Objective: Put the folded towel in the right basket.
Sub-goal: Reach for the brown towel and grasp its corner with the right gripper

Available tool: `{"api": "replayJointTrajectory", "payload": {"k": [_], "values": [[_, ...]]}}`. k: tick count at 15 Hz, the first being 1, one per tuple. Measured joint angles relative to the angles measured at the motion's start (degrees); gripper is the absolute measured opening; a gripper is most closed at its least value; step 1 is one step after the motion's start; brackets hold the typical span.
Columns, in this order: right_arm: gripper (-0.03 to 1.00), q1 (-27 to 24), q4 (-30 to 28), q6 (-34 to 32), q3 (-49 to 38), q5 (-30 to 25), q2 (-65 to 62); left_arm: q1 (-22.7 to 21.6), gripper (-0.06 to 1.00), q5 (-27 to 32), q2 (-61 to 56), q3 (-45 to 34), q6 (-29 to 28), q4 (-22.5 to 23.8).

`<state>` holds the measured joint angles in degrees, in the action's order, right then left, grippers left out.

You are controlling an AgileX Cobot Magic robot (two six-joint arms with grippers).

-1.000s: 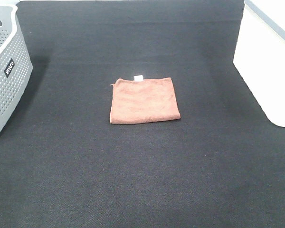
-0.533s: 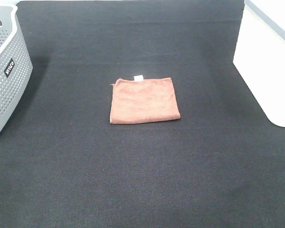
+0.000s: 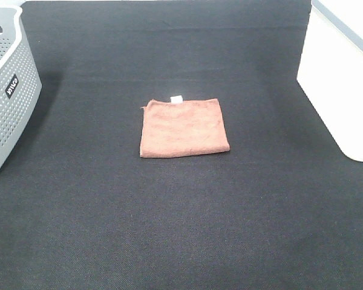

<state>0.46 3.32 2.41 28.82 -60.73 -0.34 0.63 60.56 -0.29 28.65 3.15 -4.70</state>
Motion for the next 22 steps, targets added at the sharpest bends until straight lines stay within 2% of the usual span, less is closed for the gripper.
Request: {"api": "replayJointTrajectory", "payload": {"k": [19, 22], "values": [[0.65, 0.0, 0.2, 0.0, 0.1, 0.2, 0.1, 0.0, 0.88, 0.0, 0.0, 0.0, 0.0, 0.0], [0.65, 0.0, 1.4, 0.0, 1.6, 6.4, 6.7, 0.0, 0.88, 0.0, 0.0, 0.0, 0.0, 0.0]]}}
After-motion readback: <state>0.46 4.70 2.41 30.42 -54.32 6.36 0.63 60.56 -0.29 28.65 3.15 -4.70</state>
